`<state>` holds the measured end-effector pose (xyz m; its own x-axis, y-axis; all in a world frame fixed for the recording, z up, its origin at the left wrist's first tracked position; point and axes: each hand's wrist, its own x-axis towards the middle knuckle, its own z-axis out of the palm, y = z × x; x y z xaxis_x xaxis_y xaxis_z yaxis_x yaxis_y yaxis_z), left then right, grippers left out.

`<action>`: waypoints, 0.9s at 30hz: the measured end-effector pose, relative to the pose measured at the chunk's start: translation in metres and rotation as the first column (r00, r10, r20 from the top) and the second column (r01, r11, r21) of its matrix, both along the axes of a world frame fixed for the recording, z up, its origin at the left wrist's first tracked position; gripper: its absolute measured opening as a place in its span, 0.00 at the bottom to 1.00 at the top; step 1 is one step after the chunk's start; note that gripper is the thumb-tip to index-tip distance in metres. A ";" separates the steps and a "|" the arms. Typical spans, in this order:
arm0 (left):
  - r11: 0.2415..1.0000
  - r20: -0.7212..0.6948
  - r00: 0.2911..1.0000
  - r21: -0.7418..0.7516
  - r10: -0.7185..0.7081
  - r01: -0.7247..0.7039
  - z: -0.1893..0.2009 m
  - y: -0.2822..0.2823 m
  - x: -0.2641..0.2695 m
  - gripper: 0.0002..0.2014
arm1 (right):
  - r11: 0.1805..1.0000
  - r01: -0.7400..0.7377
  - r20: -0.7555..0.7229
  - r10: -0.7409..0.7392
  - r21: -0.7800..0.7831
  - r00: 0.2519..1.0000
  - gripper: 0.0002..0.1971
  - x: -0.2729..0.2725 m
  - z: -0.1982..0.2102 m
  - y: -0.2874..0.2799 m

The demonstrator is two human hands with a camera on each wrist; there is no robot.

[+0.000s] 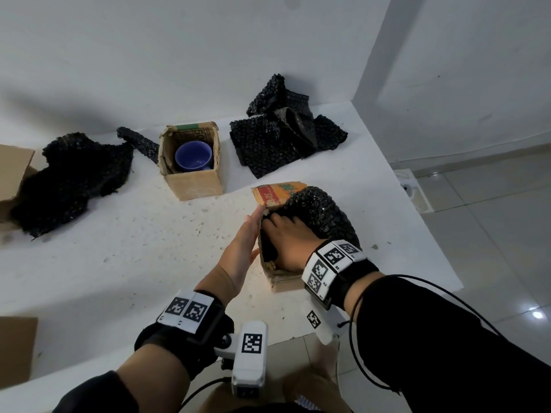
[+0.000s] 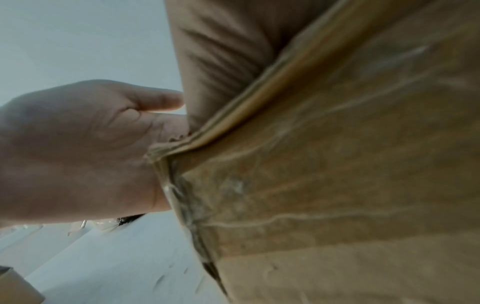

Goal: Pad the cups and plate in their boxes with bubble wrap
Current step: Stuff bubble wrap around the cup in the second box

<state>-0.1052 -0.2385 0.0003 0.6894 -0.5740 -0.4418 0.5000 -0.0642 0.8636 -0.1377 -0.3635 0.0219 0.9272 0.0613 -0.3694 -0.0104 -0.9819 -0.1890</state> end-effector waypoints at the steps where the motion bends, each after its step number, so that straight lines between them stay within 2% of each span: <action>1: 1.000 0.014 1.000 0.001 -0.019 0.019 -0.002 -0.001 0.000 0.22 | 1.000 0.026 -0.011 -0.026 -0.005 1.000 0.31 0.002 0.001 0.003; 4: 0.997 0.050 0.996 0.027 -0.069 0.068 0.003 0.002 0.001 0.23 | 0.999 0.051 -0.023 -0.051 0.008 0.998 0.29 0.003 0.010 0.007; 9: 0.994 0.091 0.991 0.046 -0.103 0.099 0.007 0.002 0.001 0.28 | 0.998 0.004 -0.019 -0.002 0.058 1.000 0.21 -0.012 0.034 -0.006; 12: 0.994 0.099 0.989 0.044 -0.106 0.102 0.005 0.001 0.002 0.22 | 0.992 -0.004 0.087 0.015 -0.129 0.996 0.20 -0.030 0.044 -0.016; 14: 0.993 0.113 0.987 0.048 -0.116 0.111 0.006 0.002 0.002 0.22 | 0.966 0.010 0.066 0.008 -0.258 0.998 0.24 -0.040 0.049 -0.022; 17: 0.992 0.110 0.986 0.050 -0.124 0.119 0.006 0.001 0.003 0.22 | 0.927 -0.051 0.018 0.062 -0.371 0.998 0.28 -0.040 0.049 -0.025; 22: 0.989 0.119 0.983 0.061 -0.139 0.132 0.007 0.002 0.003 0.22 | 0.878 -0.108 0.001 0.122 -0.467 0.993 0.31 -0.020 0.034 -0.028; 27: 0.988 0.128 0.981 0.067 -0.149 0.141 0.010 0.002 0.003 0.21 | 0.884 -0.073 -0.014 0.075 -0.461 0.997 0.32 -0.018 0.023 -0.023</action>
